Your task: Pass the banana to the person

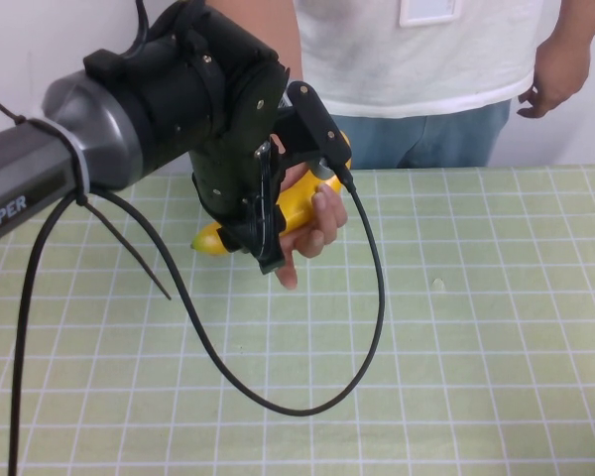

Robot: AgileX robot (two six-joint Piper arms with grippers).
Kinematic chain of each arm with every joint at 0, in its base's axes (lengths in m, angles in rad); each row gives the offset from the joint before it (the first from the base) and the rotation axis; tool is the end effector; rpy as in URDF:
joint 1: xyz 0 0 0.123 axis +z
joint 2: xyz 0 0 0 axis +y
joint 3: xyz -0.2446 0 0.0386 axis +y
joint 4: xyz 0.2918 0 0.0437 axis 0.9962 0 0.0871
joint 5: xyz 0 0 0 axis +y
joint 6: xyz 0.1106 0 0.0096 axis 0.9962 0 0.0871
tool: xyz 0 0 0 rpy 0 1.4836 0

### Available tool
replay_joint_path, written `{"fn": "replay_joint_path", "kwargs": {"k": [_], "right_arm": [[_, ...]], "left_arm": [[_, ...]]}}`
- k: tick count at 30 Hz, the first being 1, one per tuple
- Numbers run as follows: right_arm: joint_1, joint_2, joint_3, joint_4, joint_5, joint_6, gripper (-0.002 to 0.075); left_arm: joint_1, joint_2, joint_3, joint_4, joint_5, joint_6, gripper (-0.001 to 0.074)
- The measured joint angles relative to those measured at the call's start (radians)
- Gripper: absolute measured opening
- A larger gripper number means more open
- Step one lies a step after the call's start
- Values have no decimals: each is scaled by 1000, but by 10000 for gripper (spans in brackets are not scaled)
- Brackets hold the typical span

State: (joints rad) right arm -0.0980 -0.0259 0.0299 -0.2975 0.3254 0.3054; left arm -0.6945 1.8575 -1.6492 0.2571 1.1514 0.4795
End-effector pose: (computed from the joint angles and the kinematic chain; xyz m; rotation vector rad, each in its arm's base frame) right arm 0.1523 -0.0254 0.1726 0.1755 1.7922 -0.1382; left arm 0.3497 -0.2577 0.2263 1.6335 2.2791 0.3058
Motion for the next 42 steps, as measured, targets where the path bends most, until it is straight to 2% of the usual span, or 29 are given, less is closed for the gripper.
{"fn": "replay_joint_path", "kwargs": {"k": [11, 14, 18, 21, 26, 34, 36, 38, 42], "right_arm": [[0, 0, 0, 0, 0, 0, -9], [0, 0, 0, 0, 0, 0, -9], [0, 0, 0, 0, 0, 0, -9], [0, 0, 0, 0, 0, 0, -9], [0, 0, 0, 0, 0, 0, -9], [0, 0, 0, 0, 0, 0, -9], [0, 0, 0, 0, 0, 0, -9], [0, 0, 0, 0, 0, 0, -9], [0, 0, 0, 0, 0, 0, -9]], "left_arm": [[0, 0, -2, 20, -3, -10, 302], [0, 0, -2, 20, 4, -17, 388], [0, 0, -2, 27, 16, -63, 603], [0, 0, -2, 33, 30, -81, 664], [0, -38, -2, 40, 32, -94, 668], [0, -234, -2, 43, 38, -116, 668], [0, -292, -2, 43, 56, -132, 647], [0, -339, -2, 43, 76, -148, 551], [0, -422, 0, 43, 98, -162, 181]]}}
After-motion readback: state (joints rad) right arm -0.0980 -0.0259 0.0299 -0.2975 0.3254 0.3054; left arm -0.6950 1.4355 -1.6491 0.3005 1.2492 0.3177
